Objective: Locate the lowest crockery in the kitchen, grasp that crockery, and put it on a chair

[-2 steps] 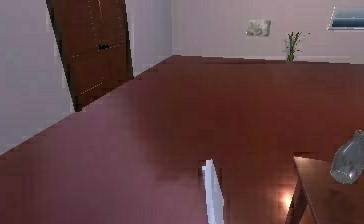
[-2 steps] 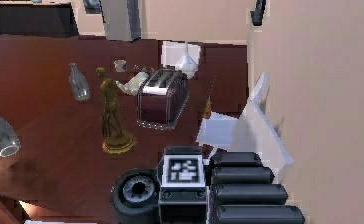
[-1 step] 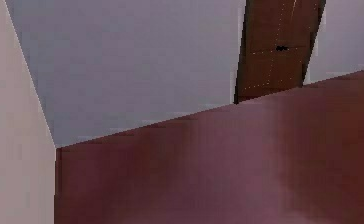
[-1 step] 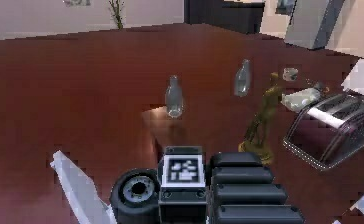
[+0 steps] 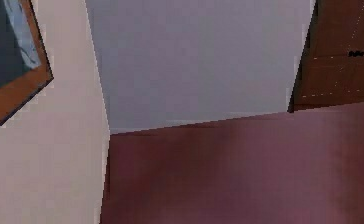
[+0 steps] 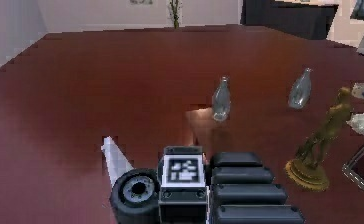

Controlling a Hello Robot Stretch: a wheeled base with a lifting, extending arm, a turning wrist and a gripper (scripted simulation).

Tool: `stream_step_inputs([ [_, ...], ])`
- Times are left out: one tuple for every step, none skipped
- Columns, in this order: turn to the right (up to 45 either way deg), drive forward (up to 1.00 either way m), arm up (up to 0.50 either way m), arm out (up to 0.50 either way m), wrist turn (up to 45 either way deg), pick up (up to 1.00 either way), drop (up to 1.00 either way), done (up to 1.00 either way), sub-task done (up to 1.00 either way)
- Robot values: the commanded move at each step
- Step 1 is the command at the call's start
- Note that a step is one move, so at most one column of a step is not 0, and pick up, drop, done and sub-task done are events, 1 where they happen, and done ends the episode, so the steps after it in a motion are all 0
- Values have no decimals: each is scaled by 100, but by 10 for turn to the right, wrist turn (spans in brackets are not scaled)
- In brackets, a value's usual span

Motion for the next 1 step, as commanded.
stream_step_inputs([
  [0, 20, 0, 0, 0, 0, 0, 0, 0],
])
